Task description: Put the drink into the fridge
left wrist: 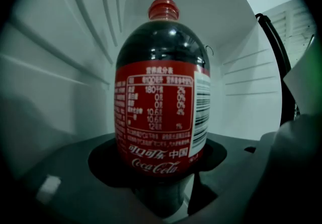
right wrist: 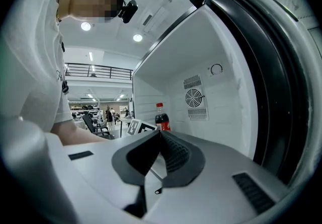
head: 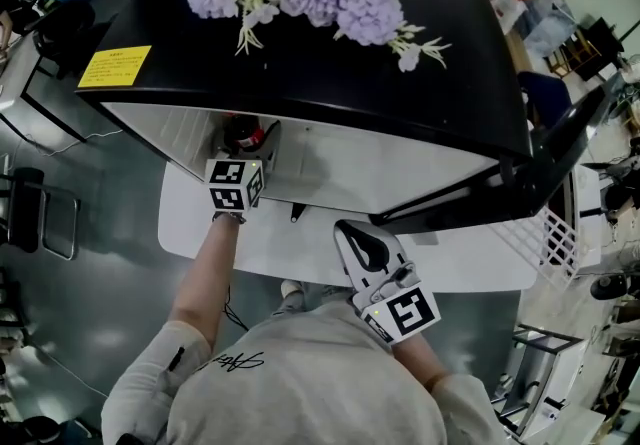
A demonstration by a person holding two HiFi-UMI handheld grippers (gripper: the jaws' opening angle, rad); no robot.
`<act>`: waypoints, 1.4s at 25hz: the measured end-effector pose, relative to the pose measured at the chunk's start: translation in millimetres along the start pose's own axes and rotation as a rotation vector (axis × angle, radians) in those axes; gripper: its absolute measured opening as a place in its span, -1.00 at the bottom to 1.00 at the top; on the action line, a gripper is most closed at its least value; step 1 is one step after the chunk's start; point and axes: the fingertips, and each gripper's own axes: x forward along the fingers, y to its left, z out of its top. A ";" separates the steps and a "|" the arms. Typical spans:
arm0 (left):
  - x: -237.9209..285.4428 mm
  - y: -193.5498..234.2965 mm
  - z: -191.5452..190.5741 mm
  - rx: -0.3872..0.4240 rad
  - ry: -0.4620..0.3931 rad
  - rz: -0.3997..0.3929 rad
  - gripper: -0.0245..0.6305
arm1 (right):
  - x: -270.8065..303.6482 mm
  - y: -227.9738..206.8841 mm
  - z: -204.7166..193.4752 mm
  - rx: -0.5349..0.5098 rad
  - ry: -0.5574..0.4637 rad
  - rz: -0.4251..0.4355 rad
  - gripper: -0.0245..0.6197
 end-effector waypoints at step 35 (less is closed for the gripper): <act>-62.5 -14.3 -20.8 0.005 0.124 0.058 0.05 | -0.9 35.3 2.5 -0.005 -0.040 0.035 -0.89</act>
